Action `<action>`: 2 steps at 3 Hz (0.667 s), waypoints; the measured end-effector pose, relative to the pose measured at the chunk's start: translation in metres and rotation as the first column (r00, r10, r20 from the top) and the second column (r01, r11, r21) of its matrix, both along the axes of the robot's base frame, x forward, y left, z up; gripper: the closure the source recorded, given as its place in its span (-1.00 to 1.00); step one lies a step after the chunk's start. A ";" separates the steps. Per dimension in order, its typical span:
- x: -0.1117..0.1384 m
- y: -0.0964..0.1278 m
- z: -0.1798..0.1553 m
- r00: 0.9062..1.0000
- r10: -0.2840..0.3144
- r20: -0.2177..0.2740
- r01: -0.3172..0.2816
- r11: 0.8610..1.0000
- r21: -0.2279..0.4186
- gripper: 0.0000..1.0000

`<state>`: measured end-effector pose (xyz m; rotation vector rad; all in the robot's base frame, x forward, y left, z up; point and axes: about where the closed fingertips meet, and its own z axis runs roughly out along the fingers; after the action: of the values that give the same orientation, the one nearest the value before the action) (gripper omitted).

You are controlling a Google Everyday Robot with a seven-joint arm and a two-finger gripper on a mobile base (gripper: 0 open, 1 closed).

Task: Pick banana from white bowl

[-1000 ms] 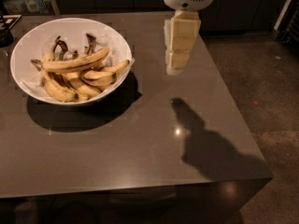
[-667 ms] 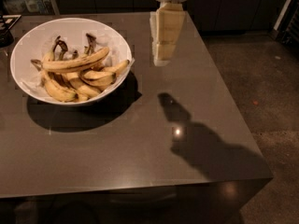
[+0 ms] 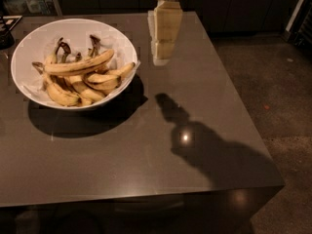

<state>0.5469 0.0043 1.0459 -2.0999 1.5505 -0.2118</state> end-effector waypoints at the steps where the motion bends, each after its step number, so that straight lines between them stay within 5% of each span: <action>1: 0.009 0.022 -0.001 1.000 0.028 0.005 -0.028 1.000 0.012 -1.00; 2: 0.022 0.052 -0.009 0.995 0.096 -0.013 -0.096 0.995 -0.001 -1.00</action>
Offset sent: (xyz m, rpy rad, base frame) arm 0.0389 0.0901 -0.0212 -0.0248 0.0472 0.1886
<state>0.5692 0.0565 1.0364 -2.1747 1.4524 -0.1657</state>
